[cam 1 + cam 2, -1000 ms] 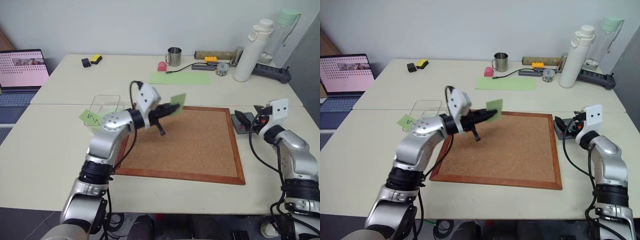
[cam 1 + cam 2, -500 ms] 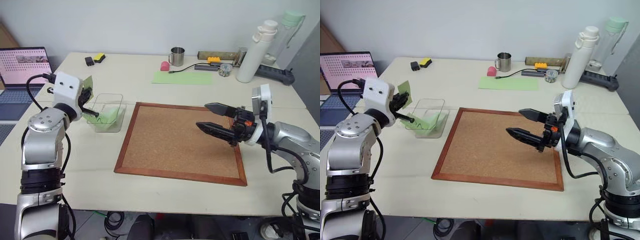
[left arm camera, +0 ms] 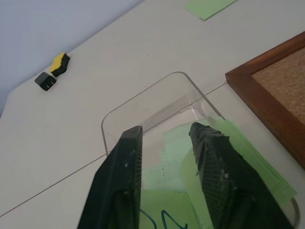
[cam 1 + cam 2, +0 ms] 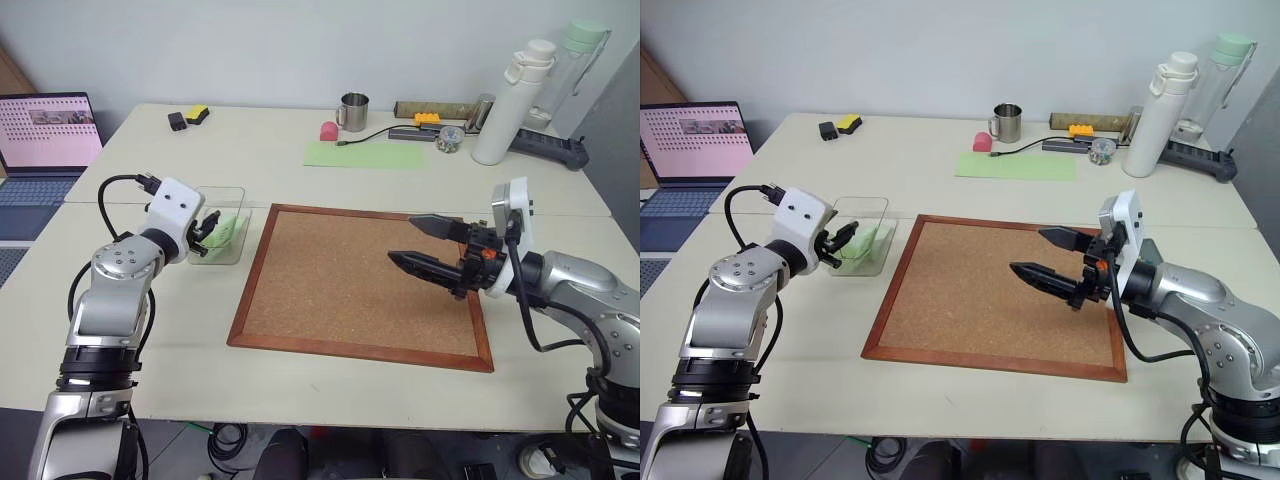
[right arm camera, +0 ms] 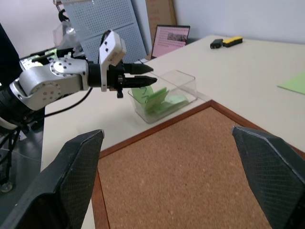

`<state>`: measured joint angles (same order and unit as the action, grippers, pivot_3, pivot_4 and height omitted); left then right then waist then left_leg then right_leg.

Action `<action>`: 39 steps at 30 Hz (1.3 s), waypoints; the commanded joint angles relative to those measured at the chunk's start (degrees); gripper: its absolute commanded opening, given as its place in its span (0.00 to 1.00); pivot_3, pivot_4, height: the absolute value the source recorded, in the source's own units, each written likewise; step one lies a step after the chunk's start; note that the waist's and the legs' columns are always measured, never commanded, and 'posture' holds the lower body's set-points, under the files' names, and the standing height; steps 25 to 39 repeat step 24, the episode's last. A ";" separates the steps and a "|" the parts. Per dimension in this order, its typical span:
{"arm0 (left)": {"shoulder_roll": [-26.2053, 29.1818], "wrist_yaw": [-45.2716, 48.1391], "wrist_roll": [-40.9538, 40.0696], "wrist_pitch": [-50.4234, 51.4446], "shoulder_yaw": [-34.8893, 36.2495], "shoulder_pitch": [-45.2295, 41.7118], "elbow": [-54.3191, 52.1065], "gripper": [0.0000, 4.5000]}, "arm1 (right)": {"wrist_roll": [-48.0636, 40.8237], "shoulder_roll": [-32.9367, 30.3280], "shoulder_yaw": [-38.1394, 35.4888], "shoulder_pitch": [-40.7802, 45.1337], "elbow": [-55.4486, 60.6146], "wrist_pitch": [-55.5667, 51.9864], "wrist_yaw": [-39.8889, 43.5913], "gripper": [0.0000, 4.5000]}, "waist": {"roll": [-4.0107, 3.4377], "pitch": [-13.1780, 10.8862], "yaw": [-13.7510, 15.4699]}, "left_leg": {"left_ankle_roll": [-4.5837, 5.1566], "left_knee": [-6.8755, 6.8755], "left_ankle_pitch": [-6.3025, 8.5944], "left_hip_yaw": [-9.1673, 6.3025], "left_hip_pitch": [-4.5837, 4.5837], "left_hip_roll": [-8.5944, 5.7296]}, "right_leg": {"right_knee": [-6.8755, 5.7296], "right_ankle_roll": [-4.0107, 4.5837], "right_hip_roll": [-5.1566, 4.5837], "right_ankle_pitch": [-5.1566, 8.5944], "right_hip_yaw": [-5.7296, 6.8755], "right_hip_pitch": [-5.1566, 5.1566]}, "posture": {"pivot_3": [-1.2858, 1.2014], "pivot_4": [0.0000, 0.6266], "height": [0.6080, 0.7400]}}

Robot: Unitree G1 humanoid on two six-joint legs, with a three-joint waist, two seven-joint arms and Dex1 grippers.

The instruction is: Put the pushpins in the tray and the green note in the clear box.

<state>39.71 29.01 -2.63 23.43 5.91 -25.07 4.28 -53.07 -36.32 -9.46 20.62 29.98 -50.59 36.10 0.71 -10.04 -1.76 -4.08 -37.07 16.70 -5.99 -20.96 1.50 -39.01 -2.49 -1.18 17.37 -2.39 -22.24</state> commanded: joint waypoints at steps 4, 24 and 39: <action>3.37 6.17 -2.98 3.09 1.04 0.06 -7.23 0.74 | -0.21 -1.96 -2.63 -3.13 2.60 1.28 -0.19 1.00 | 0.04 -0.02 -0.04 | 0.00 -0.01 0.00 -0.01 0.00 0.00 | -0.01 0.00 0.01 0.00 0.01 0.01 | 0.52 0.24 1.00; 13.94 31.07 -27.31 19.19 5.34 2.34 -16.64 0.84 | -1.12 -11.88 -14.92 -20.78 5.95 1.13 3.54 1.00 | 0.22 -0.23 -0.10 | 0.01 0.02 0.01 0.06 0.06 0.03 | 0.00 0.00 0.05 0.01 -0.04 0.04 | 0.52 0.24 1.00; 13.94 31.07 -27.31 19.19 5.34 2.34 -16.64 0.84 | -1.12 -11.88 -14.92 -20.78 5.95 1.13 3.54 1.00 | 0.22 -0.23 -0.10 | 0.01 0.02 0.01 0.06 0.06 0.03 | 0.00 0.00 0.05 0.01 -0.04 0.04 | 0.52 0.24 1.00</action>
